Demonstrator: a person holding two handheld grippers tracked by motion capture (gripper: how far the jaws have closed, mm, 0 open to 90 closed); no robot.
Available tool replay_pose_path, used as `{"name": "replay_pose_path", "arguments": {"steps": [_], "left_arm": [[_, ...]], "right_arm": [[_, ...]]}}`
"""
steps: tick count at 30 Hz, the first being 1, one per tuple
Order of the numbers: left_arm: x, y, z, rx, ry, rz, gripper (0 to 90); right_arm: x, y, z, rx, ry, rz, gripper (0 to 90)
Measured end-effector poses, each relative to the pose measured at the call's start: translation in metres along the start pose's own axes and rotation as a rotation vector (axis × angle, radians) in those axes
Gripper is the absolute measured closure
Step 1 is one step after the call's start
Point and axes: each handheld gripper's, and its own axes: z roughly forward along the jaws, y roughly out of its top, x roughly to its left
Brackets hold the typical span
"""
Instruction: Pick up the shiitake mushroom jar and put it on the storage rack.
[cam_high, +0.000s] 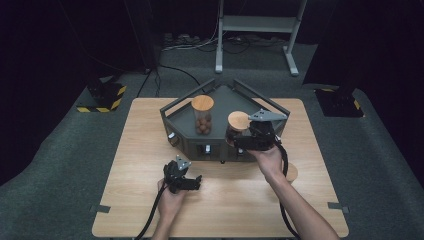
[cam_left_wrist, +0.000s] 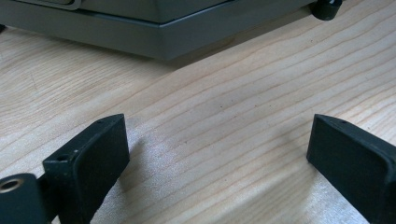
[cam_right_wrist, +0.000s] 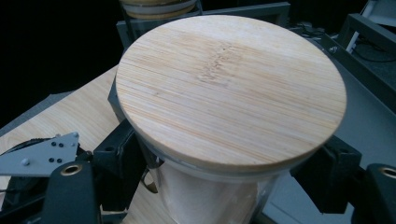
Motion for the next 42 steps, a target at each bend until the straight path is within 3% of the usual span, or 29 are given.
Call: {"name": "replay_pose_path", "arguments": {"steps": [4,19,28,42], "left_arm": [[0.000,0.000,0.000,0.000,0.000,0.000,5.6],[0.000,0.000,0.000,0.000,0.000,0.000,5.5],[0.000,0.000,0.000,0.000,0.000,0.000,5.4],[-0.001,0.000,0.001,-0.012,-0.001,-0.012,5.3]], "right_arm": [[-0.001,0.005,0.005,0.005,-0.017,-0.005,25.4],[-0.017,0.011,0.029,0.024,-0.075,0.072,25.4],[-0.022,0.010,0.039,0.043,-0.118,0.072,25.4],[-0.026,0.006,0.055,0.074,-0.139,0.075,25.4]]}}
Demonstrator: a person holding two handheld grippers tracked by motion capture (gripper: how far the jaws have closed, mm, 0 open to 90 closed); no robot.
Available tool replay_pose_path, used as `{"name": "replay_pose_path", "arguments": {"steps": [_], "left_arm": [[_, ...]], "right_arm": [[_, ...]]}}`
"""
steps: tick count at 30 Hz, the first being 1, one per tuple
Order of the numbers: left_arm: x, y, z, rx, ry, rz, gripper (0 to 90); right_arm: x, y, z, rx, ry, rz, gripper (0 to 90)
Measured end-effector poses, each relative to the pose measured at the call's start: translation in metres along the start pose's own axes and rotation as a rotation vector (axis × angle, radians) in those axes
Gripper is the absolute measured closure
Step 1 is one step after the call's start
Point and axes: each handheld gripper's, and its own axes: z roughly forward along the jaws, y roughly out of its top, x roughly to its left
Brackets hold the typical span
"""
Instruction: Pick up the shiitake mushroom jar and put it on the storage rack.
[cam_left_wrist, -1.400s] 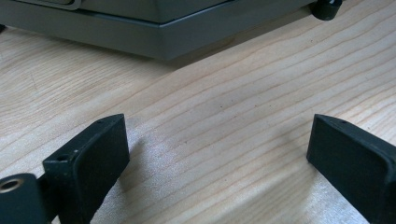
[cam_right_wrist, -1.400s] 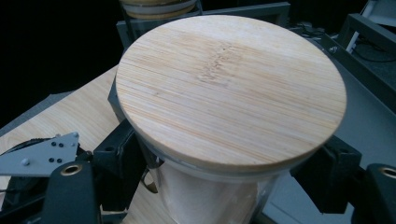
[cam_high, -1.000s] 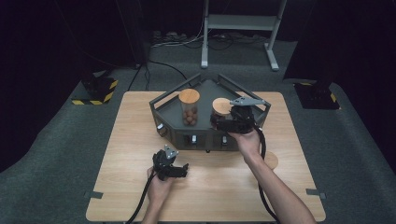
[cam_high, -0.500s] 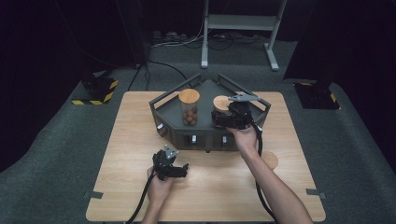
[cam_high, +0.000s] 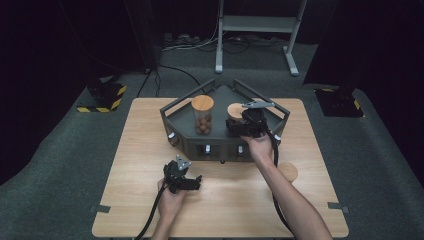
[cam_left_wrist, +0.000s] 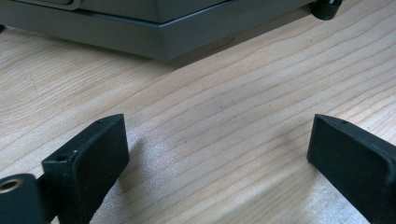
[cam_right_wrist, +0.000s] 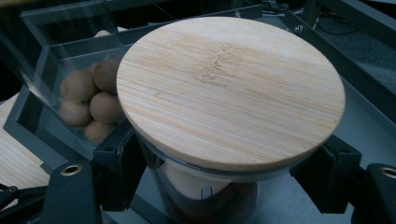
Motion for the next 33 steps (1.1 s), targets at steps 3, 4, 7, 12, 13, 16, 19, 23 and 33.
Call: {"name": "replay_pose_path", "arguments": {"steps": [3,4,7,12,13,16,19,23,33], "left_arm": [[0.000,0.000,0.000,-0.001,0.000,-0.001,5.4],[0.000,0.000,0.000,-0.001,0.000,-0.001,5.3],[0.000,0.000,0.000,-0.001,0.000,-0.001,5.3],[0.000,0.000,0.000,-0.001,0.000,-0.001,5.3],[0.000,0.000,0.000,-0.001,0.000,-0.001,5.3],[0.000,0.000,0.000,-0.001,0.000,-0.001,5.3],[0.000,0.000,0.000,-0.001,0.000,-0.001,5.3],[0.000,0.000,0.000,-0.001,0.000,-0.001,5.3],[0.000,0.000,0.000,-0.001,-0.001,-0.001,5.2]], "right_arm": [[0.000,0.000,0.003,0.000,-0.004,0.004,25.4],[-0.001,0.000,0.005,-0.001,-0.004,0.004,25.4],[-0.001,-0.001,0.009,0.008,-0.010,0.005,25.4],[0.002,-0.002,0.012,0.005,-0.021,-0.012,25.3],[0.002,-0.002,0.012,0.006,-0.025,-0.018,25.3],[0.005,-0.003,0.013,0.011,-0.037,-0.041,24.9],[0.007,-0.003,0.015,0.015,-0.043,-0.055,25.1],[0.007,-0.005,0.016,0.014,-0.043,-0.053,25.2],[0.007,-0.006,0.016,0.007,-0.043,-0.044,24.8]]}}
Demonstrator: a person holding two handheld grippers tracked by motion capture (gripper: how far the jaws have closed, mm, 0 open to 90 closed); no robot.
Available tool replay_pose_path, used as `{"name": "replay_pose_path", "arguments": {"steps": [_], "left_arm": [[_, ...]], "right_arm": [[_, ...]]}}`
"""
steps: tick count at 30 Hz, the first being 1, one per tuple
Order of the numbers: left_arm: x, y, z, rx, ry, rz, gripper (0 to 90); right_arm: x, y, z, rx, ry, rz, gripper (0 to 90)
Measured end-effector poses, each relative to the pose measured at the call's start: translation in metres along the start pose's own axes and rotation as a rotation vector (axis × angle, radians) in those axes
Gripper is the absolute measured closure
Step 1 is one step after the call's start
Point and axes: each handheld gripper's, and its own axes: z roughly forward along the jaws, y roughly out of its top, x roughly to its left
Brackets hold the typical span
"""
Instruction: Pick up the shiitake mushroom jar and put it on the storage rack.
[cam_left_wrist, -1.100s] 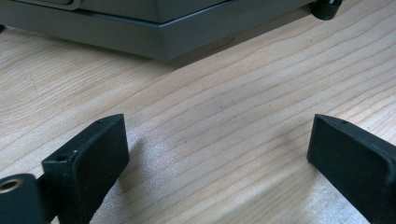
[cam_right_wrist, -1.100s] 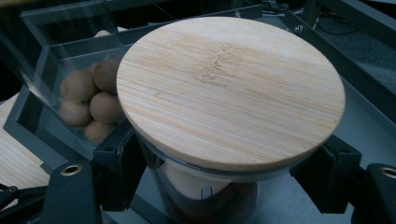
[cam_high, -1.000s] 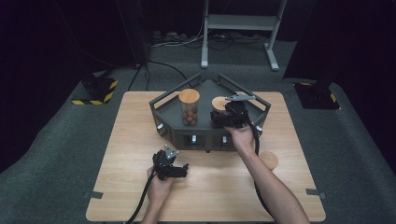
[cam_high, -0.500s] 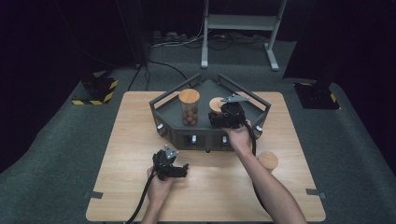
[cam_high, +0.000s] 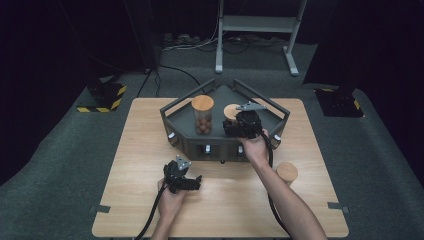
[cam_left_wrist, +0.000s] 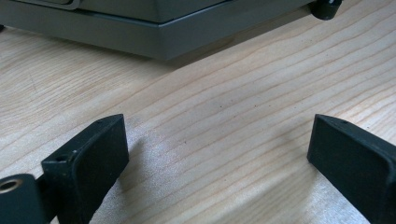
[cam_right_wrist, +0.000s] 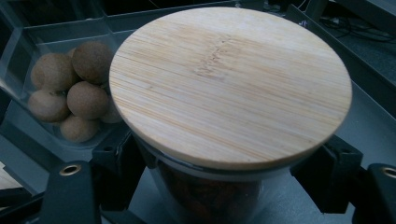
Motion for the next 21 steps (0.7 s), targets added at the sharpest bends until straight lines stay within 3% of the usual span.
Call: {"name": "replay_pose_path", "arguments": {"steps": [11,21], "left_arm": [[0.000,0.000,0.000,0.001,-0.001,0.001,5.0],[0.000,0.000,0.000,0.000,-0.001,-0.002,5.0]], "right_arm": [[-0.004,-0.005,-0.007,-0.020,0.018,0.049,14.4],[-0.005,-0.007,-0.011,-0.023,0.030,0.069,12.0]]}}
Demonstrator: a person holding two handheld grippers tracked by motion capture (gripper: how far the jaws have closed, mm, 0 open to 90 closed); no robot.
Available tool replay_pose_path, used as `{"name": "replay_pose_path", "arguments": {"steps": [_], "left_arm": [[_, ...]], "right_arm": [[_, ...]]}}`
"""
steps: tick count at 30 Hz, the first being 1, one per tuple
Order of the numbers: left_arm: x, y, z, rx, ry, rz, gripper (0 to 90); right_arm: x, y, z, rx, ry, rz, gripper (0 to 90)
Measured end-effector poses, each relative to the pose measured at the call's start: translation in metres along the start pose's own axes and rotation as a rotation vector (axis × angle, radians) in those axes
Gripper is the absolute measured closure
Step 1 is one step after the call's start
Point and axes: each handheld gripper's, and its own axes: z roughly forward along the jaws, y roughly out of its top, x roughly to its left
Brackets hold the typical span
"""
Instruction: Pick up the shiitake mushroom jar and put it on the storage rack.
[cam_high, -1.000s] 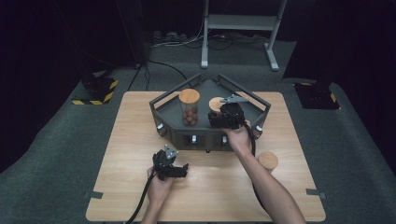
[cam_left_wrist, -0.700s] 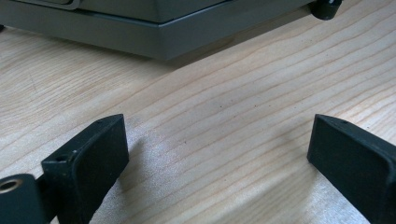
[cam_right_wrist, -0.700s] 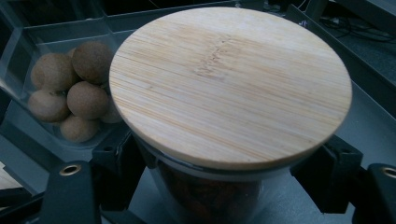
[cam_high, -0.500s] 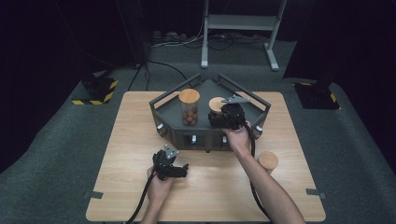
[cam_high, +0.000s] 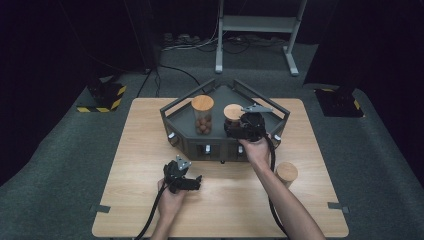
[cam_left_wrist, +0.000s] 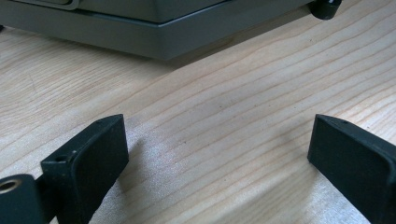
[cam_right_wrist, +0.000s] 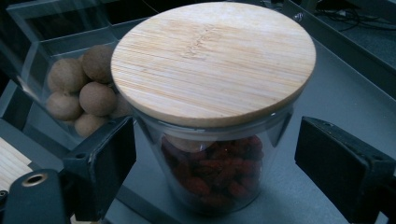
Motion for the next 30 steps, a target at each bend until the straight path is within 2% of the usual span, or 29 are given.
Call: {"name": "replay_pose_path", "arguments": {"steps": [14,30], "left_arm": [[0.000,0.000,0.000,0.000,0.000,0.000,4.9],[0.000,0.000,0.000,0.000,0.000,0.001,4.9]], "right_arm": [[0.001,-0.003,-0.015,-0.016,0.013,0.018,11.6],[0.001,-0.004,-0.027,-0.008,0.024,0.018,10.8]]}}
